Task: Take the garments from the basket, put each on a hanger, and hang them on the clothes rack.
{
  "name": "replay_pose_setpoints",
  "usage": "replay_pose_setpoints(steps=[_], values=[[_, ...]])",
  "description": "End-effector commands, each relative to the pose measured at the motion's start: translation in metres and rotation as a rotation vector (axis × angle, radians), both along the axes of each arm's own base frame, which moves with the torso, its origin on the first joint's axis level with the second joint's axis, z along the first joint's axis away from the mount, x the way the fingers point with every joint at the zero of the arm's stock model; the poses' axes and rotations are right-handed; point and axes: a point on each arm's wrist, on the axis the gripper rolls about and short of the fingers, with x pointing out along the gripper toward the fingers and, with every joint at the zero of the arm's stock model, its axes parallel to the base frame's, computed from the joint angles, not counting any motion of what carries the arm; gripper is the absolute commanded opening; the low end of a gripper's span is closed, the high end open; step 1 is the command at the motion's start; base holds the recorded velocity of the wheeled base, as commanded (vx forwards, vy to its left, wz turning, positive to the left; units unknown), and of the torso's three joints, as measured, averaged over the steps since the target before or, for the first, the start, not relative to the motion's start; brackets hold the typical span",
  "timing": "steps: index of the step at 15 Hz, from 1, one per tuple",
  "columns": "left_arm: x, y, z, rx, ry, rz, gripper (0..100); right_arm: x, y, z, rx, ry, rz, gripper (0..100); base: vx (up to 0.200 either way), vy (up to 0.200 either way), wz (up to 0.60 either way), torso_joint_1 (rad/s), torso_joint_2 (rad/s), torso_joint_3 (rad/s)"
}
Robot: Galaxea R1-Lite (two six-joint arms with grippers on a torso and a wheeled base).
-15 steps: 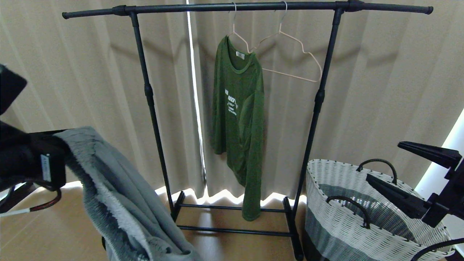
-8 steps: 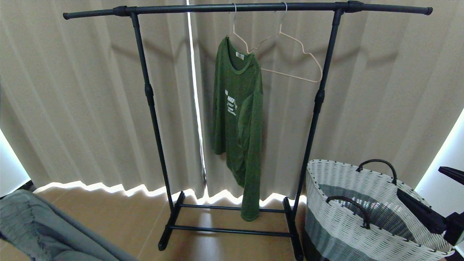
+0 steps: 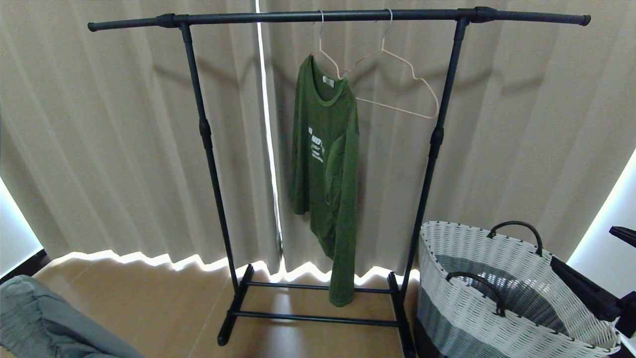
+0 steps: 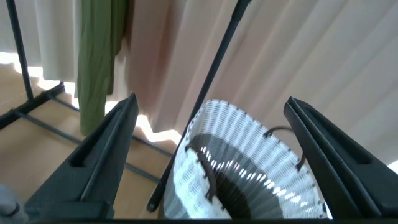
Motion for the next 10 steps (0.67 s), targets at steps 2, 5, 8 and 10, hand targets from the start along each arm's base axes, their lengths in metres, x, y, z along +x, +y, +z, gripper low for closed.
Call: replay_pose_setpoints(steps=[2, 5, 8, 10], values=[[0.002, -0.0003, 0.0017, -0.003, -0.025, -0.001, 0, -0.003, 0.0001, 0.0006, 0.0, -0.011, -0.001, 100, 0.0, 0.0, 0.0, 0.061, -0.21, -0.266], [0.0027, -0.0004, -0.0013, -0.003, -0.023, -0.002, 0, -0.0036, 0.0001, -0.0002, 0.005, -0.007, -0.003, 100, 0.0, 0.0, 0.0, 0.17, -0.5, -0.289], [0.0012, -0.0003, -0.0003, -0.003, -0.034, -0.004, 0, -0.0032, 0.0001, 0.0011, 0.039, -0.007, -0.004, 100, 0.0, 0.0, 0.0, 0.185, -0.49, -0.289], [0.0009, -0.0003, -0.0008, -0.002, -0.033, -0.004, 0, -0.003, 0.0001, 0.0006, 0.041, -0.003, -0.003, 100, 0.0, 0.0, 0.0, 0.183, -0.48, -0.288]])
